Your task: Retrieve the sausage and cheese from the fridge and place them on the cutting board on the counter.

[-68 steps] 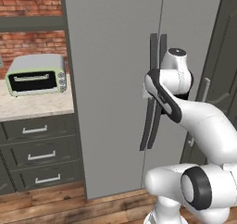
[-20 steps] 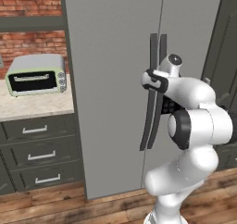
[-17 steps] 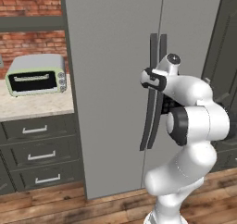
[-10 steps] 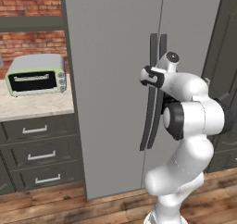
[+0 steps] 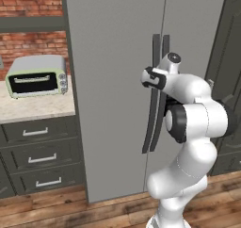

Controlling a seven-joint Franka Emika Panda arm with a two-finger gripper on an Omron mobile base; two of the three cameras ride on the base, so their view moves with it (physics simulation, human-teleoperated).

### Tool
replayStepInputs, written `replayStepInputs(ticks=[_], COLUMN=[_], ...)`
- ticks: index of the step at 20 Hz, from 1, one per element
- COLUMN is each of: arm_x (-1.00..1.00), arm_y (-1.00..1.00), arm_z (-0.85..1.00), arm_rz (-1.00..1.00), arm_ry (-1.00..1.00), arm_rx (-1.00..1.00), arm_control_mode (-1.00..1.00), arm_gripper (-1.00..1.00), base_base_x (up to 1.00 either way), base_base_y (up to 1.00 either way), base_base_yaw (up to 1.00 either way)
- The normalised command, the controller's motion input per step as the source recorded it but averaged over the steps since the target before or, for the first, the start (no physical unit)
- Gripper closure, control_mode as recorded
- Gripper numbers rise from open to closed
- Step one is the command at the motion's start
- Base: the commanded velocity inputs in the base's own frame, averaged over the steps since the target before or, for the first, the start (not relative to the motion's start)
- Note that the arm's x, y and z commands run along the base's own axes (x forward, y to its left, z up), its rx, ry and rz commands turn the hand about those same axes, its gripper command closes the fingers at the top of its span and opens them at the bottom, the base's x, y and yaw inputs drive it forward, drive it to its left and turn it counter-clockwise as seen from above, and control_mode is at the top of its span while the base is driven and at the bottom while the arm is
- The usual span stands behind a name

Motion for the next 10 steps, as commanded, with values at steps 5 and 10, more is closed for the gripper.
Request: replayStepInputs(ticks=[5, 10], arm_x=[0.08, 0.13], arm_y=[0.25, 0.13], arm_z=[0.0, 0.0], arm_rz=[0.01, 0.04], arm_ry=[-0.02, -0.04], arm_rx=[0.0, -0.02], arm_control_mode=[-1.0, -1.0], arm_gripper=[-1.0, -1.0], base_base_x=[0.0, 0.0], base_base_y=[0.0, 0.0], base_base_yaw=[0.0, 0.0])
